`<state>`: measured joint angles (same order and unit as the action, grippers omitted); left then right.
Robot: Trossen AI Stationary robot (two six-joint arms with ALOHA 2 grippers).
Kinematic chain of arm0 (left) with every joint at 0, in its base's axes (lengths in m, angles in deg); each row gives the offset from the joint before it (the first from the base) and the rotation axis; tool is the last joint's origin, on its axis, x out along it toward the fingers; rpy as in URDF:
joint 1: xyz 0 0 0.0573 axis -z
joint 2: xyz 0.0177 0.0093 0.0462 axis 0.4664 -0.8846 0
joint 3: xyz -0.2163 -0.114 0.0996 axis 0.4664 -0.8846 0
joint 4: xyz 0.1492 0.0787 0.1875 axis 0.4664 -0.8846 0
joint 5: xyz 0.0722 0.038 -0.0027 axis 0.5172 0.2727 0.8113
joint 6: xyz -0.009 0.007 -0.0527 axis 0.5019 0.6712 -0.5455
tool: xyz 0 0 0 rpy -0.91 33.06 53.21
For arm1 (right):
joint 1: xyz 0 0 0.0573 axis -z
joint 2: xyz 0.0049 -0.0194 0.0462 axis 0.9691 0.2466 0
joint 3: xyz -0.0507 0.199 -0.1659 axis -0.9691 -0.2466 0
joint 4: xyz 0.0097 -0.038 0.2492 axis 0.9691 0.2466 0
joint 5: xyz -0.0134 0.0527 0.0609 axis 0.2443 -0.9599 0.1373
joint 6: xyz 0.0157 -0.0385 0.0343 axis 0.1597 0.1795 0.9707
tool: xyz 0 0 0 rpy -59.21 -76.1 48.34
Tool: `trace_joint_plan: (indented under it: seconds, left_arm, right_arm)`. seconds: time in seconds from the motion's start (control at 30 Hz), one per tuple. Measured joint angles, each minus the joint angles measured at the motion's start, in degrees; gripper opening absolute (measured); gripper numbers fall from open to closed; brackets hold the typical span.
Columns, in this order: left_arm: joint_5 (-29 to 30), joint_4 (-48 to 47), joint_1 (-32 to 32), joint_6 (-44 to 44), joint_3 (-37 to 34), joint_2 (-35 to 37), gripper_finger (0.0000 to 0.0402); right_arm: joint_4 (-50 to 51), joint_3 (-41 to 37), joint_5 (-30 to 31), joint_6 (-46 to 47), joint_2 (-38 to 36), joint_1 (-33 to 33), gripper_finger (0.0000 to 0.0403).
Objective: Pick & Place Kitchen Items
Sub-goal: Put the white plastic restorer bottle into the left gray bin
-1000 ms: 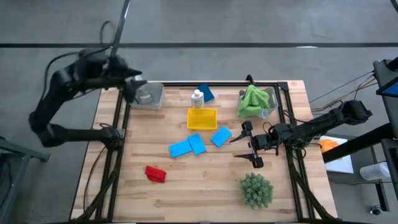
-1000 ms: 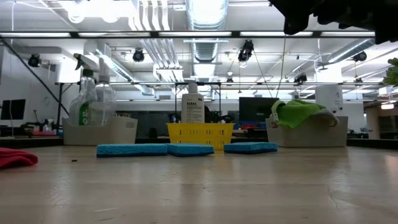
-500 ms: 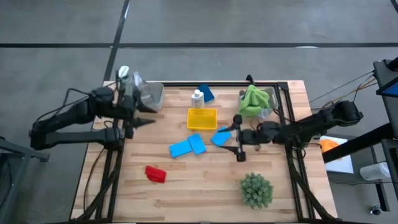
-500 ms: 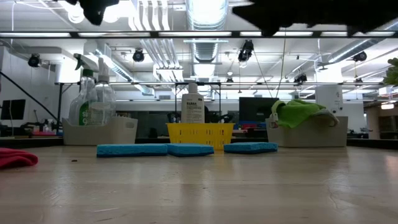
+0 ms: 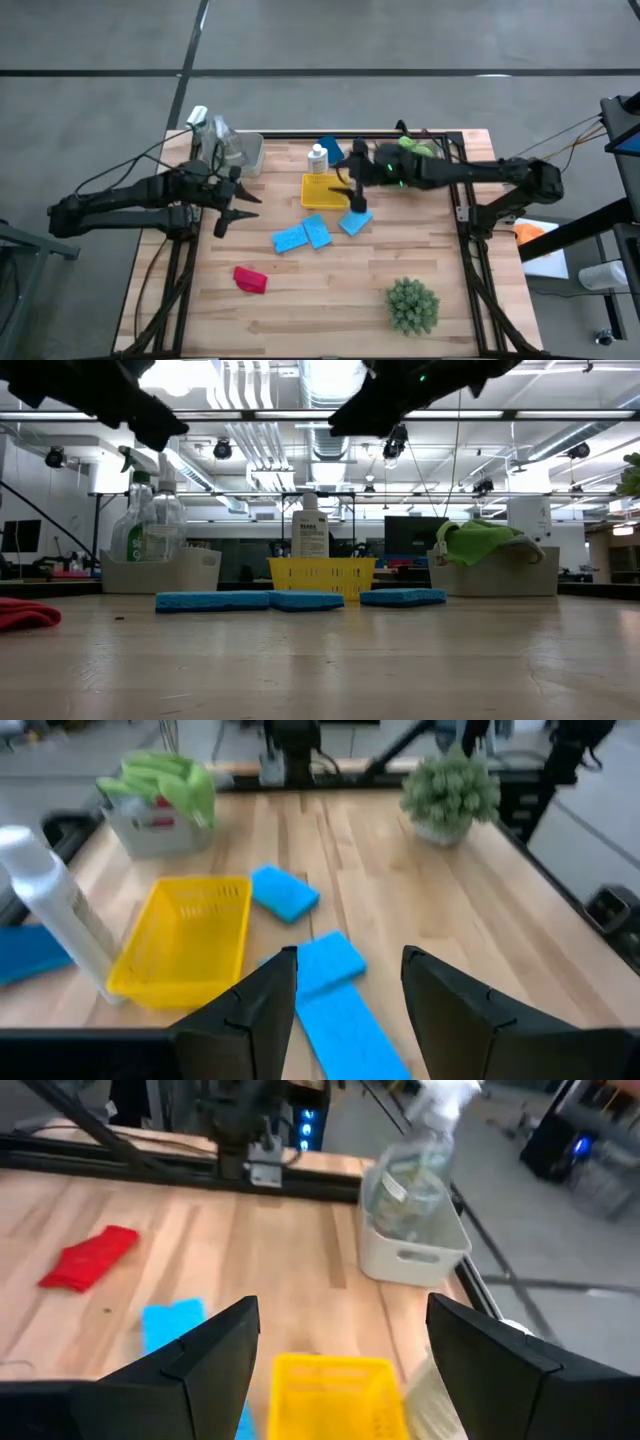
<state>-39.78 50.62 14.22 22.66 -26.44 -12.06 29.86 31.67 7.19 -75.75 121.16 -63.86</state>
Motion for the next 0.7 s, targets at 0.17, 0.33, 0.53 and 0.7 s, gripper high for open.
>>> trace_joint_plan:
  seconds: [0.17, 0.33, 0.53, 0.7]
  left_arm:
    - [1.4, 13.3, -0.1, -0.5, -6.4, -0.1, 0.0182]
    - [8.7, 26.9, -0.1, -1.3, -13.9, 0.0, 0.0182]
    - [13.6, 42.3, -0.1, -3.2, -22.2, 0.0, 0.0182]
    - [15.6, 44.1, -0.2, -2.9, -23.5, 0.0, 0.0182]
  right_arm:
    - [1.9, 4.6, -7.8, 0.3, 5.4, 7.9, 0.0283]
    - [0.6, 6.3, -10.8, 1.9, 10.9, 12.8, 0.0283]
    - [-4.2, 6.4, -12.0, 5.6, 15.0, 14.4, 0.0283]
    - [-7.5, 6.4, -11.9, 8.1, 16.9, 14.7, 0.0283]
